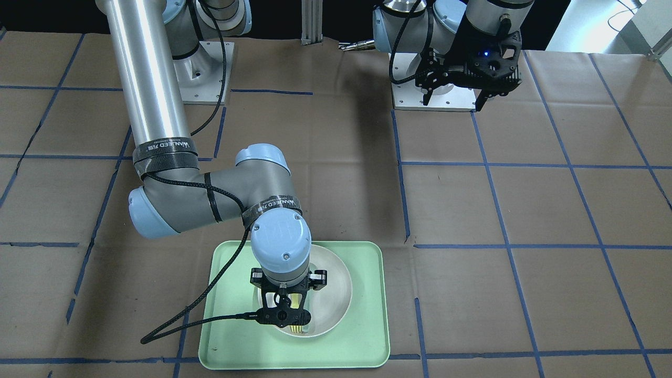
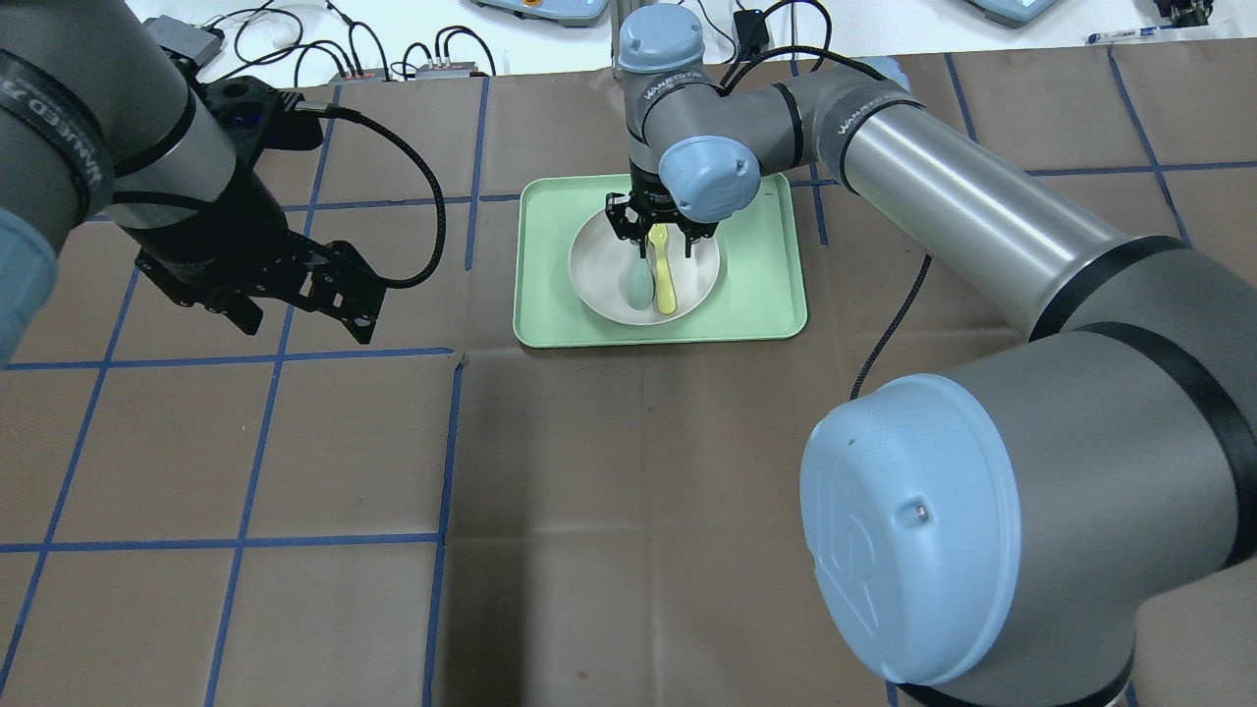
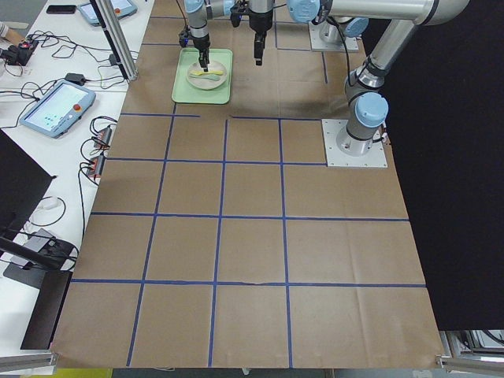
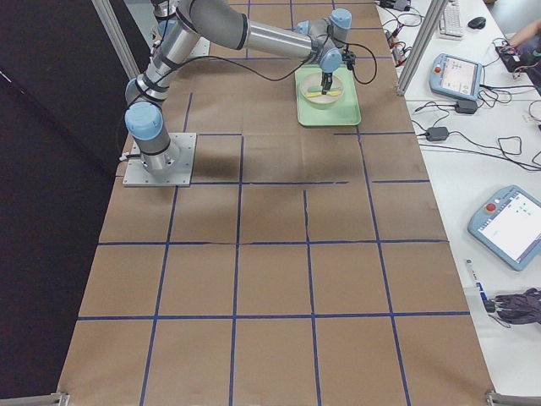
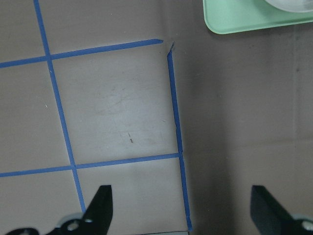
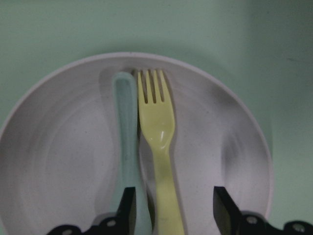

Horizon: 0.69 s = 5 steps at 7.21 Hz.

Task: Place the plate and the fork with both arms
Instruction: 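Lower the right gripper onto the yellow fork in the plate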

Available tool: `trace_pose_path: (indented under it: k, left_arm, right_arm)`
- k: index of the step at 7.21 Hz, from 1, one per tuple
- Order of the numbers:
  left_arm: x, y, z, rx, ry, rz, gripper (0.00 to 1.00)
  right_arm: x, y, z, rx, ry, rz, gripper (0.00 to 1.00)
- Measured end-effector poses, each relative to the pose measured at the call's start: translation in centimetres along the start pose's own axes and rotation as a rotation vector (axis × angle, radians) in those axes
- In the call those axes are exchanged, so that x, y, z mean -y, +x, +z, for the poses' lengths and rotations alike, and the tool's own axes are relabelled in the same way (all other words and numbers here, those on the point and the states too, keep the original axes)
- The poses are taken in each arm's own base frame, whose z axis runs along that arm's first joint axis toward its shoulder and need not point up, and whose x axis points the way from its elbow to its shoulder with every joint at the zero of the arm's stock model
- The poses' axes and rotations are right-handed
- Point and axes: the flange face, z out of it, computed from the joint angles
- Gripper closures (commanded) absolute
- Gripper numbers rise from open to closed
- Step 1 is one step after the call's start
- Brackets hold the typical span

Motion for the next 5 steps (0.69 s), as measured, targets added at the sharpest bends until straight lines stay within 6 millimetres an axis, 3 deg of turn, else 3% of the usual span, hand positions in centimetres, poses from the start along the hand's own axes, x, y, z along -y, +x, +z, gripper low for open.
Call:
trace_pose_path:
  k: [5]
  left_arm:
    - [0.0,0.0,0.0,0.001,0.0,0.0,0.0]
  right_arm:
    - [-0.2,0.0,1.3,-0.006,-0.026,-0.002,0.44]
